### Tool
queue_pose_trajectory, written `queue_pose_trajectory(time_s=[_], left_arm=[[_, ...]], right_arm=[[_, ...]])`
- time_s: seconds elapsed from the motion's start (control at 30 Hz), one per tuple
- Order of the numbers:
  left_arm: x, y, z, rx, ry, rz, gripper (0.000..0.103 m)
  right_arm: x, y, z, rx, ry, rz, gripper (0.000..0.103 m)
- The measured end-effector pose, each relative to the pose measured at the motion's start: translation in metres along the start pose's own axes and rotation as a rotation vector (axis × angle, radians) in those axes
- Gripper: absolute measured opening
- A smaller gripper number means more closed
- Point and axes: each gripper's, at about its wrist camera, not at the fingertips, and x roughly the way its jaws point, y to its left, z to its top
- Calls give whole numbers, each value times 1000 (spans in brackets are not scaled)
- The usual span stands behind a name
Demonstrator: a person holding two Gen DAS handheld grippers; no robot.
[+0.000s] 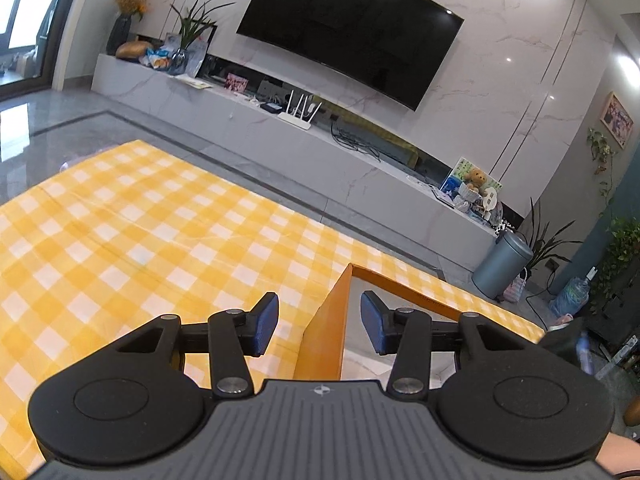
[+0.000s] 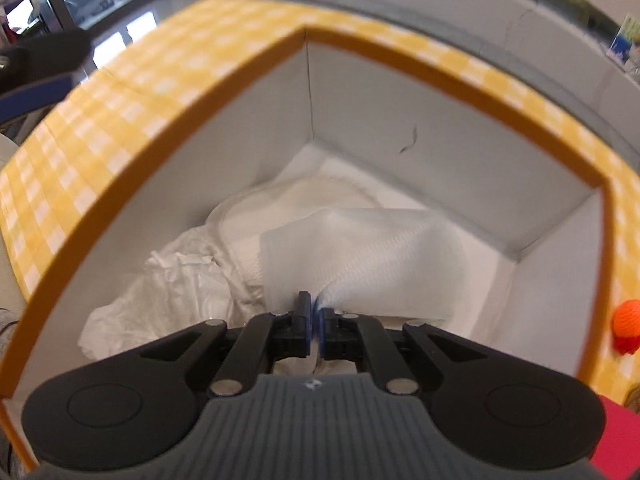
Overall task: Organize soft objects
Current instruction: 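Lower the gauze sheet into the white box and open the right gripper, then move both grippers back over the teddy bear and wipe pack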
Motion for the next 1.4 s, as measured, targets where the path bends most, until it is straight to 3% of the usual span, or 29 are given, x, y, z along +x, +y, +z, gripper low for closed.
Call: queue_pose_trajectory(time_s=[0.33,0.4,0.47,0.53,0.57,0.67,0.8,1.03,1.2,1.3,1.4], left_arm=[[-1,0,-1,5,2,5,54],[-2,0,-2,8,-5,-8,54],[-5,-4,-2,31,-18,-27,56],[-10,-8,-3,56,-47,-35,59],[-13,-11,-3,66,-58,-33,59],[-19,-16,-1,77,-72,-34,59],[-23,-18,1,78,-79,-64,60],[-22,-20,1,74,-74,-87,62],[-21,-28,-1,90,-65,-97,64],[-22,-41,-7,137,-53,-134,65],[-23,-55,-14,185,-51,-153,67]], right_arm=[[18,4,-2,-30,41,-74,3],[13,8,-4,-55,26,-101,16],[3,13,-8,-87,-15,-145,60],[-10,16,-10,-110,-56,-190,80],[-17,17,-11,-120,-72,-200,88],[-36,20,-14,-153,-90,-234,99],[-57,20,-16,-140,-62,-214,100],[-82,11,-14,22,-74,-48,100],[-101,17,-23,-39,-126,-90,101],[-111,15,-32,-76,-169,-148,101],[-124,6,-40,-58,-215,-148,101]])
